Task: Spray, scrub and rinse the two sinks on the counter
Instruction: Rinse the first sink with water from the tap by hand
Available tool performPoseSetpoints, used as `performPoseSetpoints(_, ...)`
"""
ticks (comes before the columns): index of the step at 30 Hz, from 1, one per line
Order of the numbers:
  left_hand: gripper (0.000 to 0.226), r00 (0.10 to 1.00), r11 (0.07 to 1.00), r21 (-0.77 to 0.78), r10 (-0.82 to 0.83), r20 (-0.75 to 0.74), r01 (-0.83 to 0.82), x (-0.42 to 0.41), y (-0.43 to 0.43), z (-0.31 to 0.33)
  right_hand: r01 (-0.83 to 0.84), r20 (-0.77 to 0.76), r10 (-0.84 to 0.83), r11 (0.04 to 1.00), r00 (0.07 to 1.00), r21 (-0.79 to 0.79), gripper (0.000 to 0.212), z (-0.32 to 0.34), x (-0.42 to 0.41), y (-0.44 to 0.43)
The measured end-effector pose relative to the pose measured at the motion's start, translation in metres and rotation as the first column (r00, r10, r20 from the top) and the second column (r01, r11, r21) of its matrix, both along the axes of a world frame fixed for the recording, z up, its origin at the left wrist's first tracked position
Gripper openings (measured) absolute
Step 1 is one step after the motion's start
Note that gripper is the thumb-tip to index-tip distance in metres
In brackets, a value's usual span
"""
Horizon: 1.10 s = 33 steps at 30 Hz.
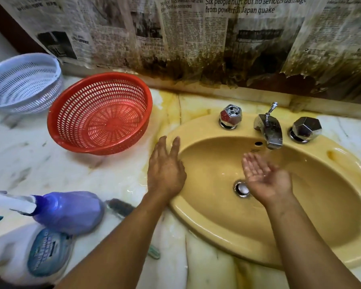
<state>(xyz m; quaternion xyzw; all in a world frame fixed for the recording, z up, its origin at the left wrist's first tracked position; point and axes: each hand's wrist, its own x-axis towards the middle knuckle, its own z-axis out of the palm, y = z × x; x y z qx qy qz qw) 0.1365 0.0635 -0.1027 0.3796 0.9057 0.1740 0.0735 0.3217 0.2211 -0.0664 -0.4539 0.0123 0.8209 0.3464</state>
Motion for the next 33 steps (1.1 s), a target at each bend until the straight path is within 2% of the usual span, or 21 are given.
performPoseSetpoints(2, 0.072, 0.994, 0.994, 0.043, 0.105, 0.007, -0.105, 0.025, -0.012, -0.001, -0.231, 0.009, 0.231, 0.968, 0.973, 0.098, 0.040, 0.016, -0.031, -0.008)
performPoseSetpoints(4, 0.074, 0.980, 0.981, 0.032, 0.192, 0.043, -0.193, 0.048, -0.022, -0.001, -0.426, 0.047, 0.426, 0.882, 0.904, 0.201, 0.042, 0.032, -0.061, -0.020)
performPoseSetpoints(7, 0.076, 0.971, 0.973, 0.000, 0.232, 0.058, -0.232, 0.059, -0.027, -0.002, -0.489, 0.117, 0.475, 0.844, 0.872, 0.221, 0.040, 0.040, -0.081, -0.035)
performPoseSetpoints(11, 0.087, 0.982, 0.982, -0.024, 0.189, 0.019, -0.188, 0.044, -0.021, -0.003, -0.366, 0.147, 0.347, 0.922, 0.926, 0.127, 0.039, 0.015, -0.036, -0.027)
performPoseSetpoints(14, 0.085, 0.996, 0.995, -0.038, 0.090, -0.009, -0.090, 0.015, -0.009, -0.003, -0.119, 0.113, 0.119, 0.993, 0.986, -0.010, 0.041, -0.001, 0.013, -0.005)
performPoseSetpoints(17, 0.082, 0.995, 0.986, -0.154, -0.071, -0.067, 0.060, -0.021, 0.015, -0.001, 0.075, 0.092, -0.068, 0.995, 0.993, -0.068, 0.039, -0.005, 0.040, 0.018)
performPoseSetpoints(19, 0.082, 0.984, 0.969, -0.200, -0.165, -0.074, 0.147, -0.036, 0.027, 0.001, 0.100, 0.017, -0.099, 0.992, 0.995, -0.080, 0.037, -0.005, 0.036, 0.025)
performPoseSetpoints(21, 0.082, 0.973, 0.954, -0.222, -0.223, -0.065, 0.203, -0.044, 0.034, 0.002, 0.044, -0.078, -0.049, 0.996, 0.996, -0.074, 0.038, 0.001, 0.014, 0.020)
performPoseSetpoints(24, 0.079, 0.975, 0.959, -0.211, -0.207, -0.074, 0.188, -0.036, 0.029, 0.007, -0.077, -0.165, 0.071, 0.997, 0.984, -0.029, 0.048, 0.016, -0.021, 0.003)
performPoseSetpoints(26, 0.076, 0.986, 0.977, -0.161, -0.154, -0.063, 0.143, -0.023, 0.019, 0.008, 0.002, -0.210, -0.018, 0.997, 0.978, -0.075, 0.048, 0.020, -0.027, 0.000)
performPoseSetpoints(29, 0.074, 0.998, 0.997, -0.060, -0.054, -0.016, 0.053, 0.001, -0.004, 0.003, 0.160, -0.145, -0.185, 0.973, 0.972, -0.167, 0.049, 0.009, -0.011, 0.010)
performPoseSetpoints(31, 0.072, 1.000, 1.000, -0.005, -0.003, -0.001, 0.003, 0.012, -0.012, -0.001, 0.168, -0.130, -0.191, 0.971, 0.973, -0.169, 0.050, 0.006, -0.004, 0.018)
performPoseSetpoints(33, 0.070, 0.999, 0.999, 0.022, 0.032, 0.015, -0.032, 0.017, -0.013, -0.001, 0.118, -0.189, -0.142, 0.984, 0.972, -0.134, 0.050, 0.015, -0.008, 0.024)
